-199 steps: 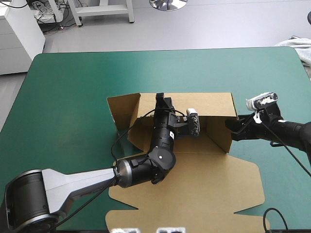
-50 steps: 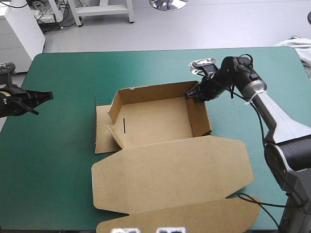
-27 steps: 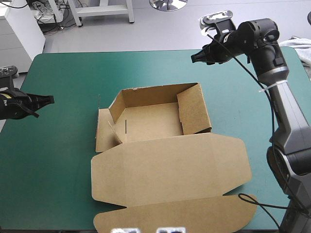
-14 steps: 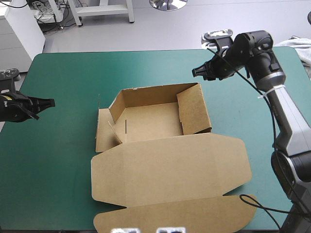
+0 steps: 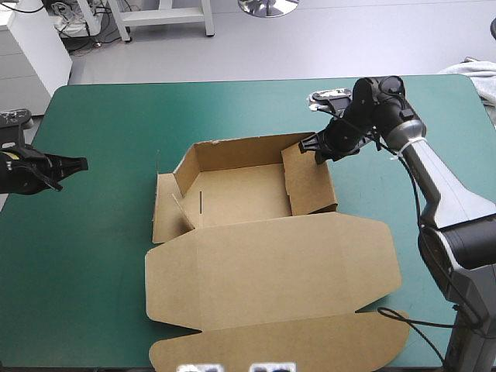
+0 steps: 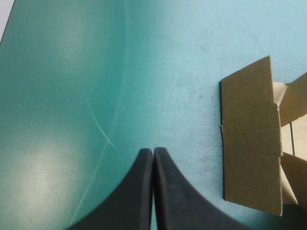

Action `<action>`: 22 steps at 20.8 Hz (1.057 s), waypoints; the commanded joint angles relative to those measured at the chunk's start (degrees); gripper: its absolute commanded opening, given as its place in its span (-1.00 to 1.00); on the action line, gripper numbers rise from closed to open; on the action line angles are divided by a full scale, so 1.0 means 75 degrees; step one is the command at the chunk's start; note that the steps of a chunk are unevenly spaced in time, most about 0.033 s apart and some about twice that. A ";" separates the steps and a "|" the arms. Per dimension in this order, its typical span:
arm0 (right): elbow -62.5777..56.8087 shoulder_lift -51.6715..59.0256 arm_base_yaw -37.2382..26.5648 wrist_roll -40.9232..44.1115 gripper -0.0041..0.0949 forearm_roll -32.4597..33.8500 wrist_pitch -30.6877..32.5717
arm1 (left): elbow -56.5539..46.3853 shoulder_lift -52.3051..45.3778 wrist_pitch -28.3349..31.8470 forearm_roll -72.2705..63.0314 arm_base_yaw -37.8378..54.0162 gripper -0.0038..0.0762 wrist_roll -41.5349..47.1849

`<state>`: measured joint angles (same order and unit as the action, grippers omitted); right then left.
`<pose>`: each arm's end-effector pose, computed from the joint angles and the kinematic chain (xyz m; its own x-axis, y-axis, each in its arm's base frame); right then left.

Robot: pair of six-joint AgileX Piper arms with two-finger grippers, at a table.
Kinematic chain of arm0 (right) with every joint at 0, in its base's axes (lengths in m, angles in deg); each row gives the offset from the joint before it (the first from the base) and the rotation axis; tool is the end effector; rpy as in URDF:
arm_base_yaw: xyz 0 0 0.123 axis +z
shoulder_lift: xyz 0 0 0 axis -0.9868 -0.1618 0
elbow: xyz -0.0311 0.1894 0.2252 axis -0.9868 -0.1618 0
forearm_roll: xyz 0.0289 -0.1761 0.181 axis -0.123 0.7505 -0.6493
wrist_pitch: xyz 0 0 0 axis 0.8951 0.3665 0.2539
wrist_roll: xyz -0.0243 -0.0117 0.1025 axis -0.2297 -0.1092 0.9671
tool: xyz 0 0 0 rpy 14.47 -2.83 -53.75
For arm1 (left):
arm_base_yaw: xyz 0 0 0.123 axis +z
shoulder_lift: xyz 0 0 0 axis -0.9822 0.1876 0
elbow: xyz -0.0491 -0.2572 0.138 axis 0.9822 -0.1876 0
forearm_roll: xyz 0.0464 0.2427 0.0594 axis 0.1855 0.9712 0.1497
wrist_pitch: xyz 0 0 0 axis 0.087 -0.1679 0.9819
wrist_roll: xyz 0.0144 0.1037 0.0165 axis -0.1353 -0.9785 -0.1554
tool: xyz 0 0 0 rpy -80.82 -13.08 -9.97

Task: Fold the box

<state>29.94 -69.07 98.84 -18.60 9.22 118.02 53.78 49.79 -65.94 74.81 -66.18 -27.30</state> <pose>0.4041 0.1513 0.3127 -0.8828 -0.3072 -0.3554 -0.3788 0.9130 0.1518 0.2428 0.0417 0.4078 -0.7561 -0.1051 -0.6460 -0.0897 0.9943 -0.0568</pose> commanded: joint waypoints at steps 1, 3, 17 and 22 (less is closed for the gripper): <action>0.0036 0.0211 -0.0015 -0.0147 -0.15 -0.0333 0.0106 | 0.0223 -0.0158 0.0376 -0.0123 0.0025 -0.93 0.0008; -0.0051 0.0053 -0.0015 -0.0385 -0.15 -0.0896 0.0106 | 0.0223 -0.0158 0.0251 -0.0174 0.0025 -0.93 0.0008; -0.0562 -0.0100 -0.0015 -0.0661 -0.94 -0.1600 -0.0021 | 0.0223 0.0204 0.0515 -0.0177 0.0043 -0.93 0.0183; -0.0499 0.0643 -0.0372 -0.0677 -0.94 -0.1851 -0.0487 | 0.0223 0.0290 0.0697 -0.1370 0.0847 -0.93 -0.0188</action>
<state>24.44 -70.51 98.08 -23.30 -0.33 115.44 53.78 52.84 -63.49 69.48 -62.09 -27.06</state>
